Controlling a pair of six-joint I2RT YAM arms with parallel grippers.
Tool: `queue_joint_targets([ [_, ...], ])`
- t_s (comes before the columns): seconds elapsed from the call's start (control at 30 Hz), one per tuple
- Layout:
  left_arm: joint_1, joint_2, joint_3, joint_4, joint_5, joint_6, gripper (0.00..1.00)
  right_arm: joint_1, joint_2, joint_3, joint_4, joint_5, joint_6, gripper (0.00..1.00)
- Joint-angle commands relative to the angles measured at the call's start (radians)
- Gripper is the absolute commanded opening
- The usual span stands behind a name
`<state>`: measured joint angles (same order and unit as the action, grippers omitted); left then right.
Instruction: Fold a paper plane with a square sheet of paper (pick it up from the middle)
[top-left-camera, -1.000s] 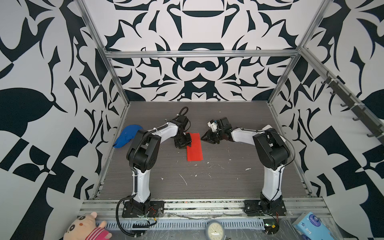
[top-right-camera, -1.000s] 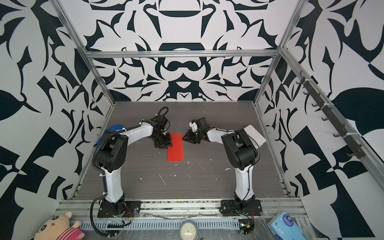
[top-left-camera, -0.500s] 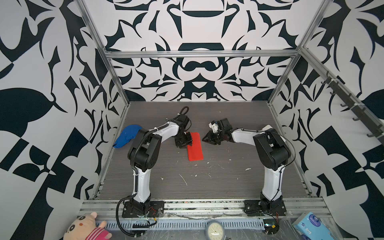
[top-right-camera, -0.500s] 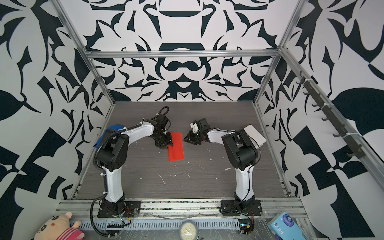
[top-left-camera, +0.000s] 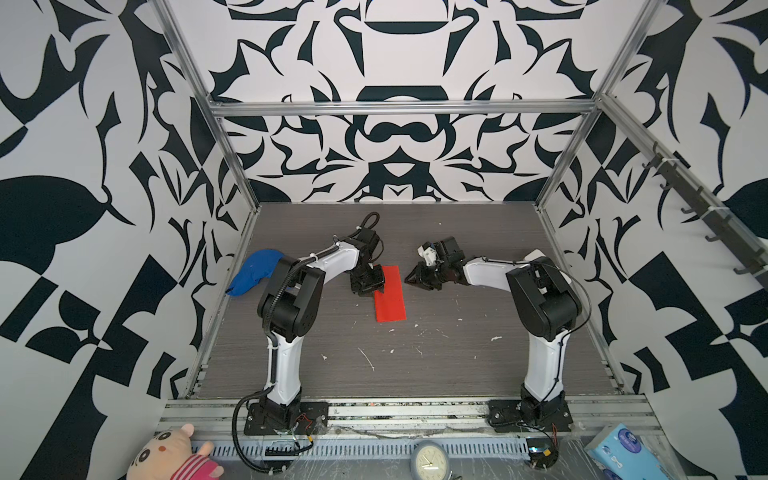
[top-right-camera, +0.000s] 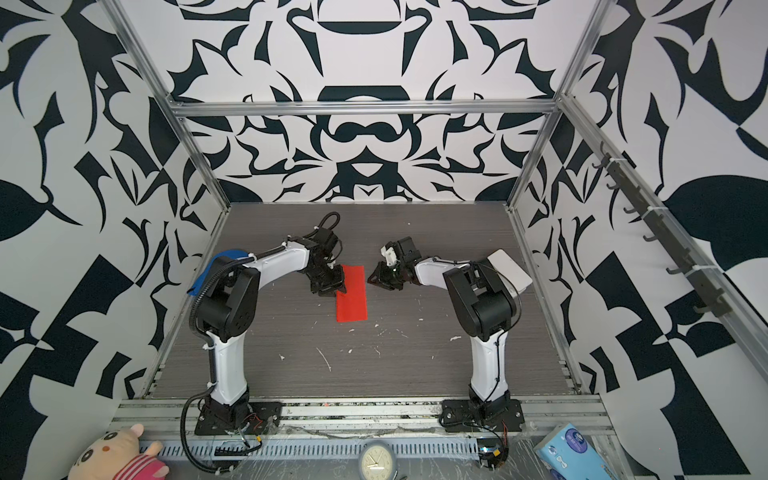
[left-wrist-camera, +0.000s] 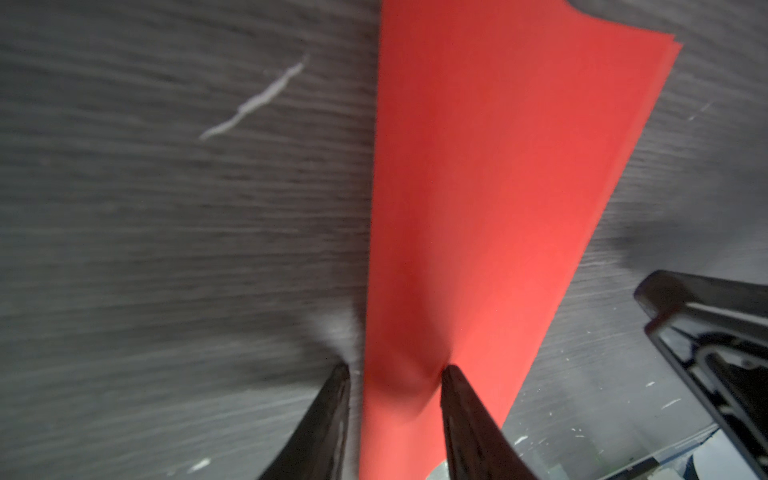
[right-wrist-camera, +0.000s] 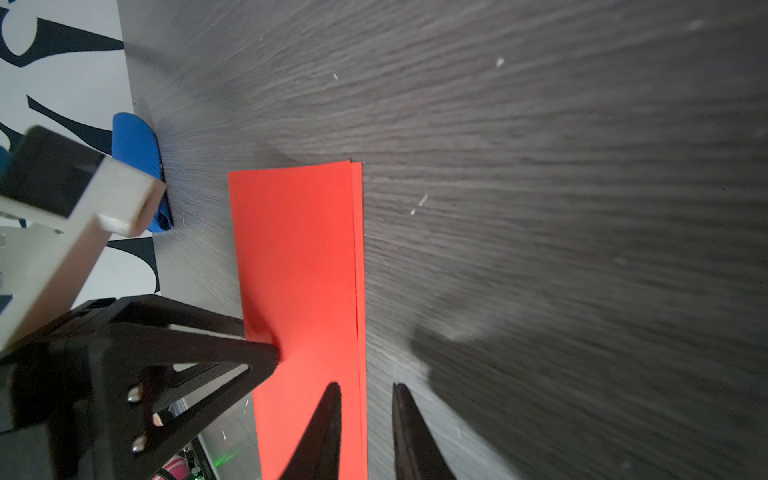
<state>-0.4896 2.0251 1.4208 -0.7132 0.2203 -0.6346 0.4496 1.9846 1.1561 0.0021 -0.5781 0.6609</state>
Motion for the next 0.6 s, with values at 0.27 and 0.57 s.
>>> queue_joint_targets([
  [0.27, -0.005, 0.058, 0.028, -0.081, -0.037, 0.02, 0.41, 0.004, 0.008, 0.002, 0.006, 0.012, -0.007, 0.26],
  [0.57, -0.009, 0.067, 0.029, -0.089, -0.053, 0.017, 0.42, 0.004, 0.016, 0.001, 0.007, 0.015, -0.008, 0.25],
])
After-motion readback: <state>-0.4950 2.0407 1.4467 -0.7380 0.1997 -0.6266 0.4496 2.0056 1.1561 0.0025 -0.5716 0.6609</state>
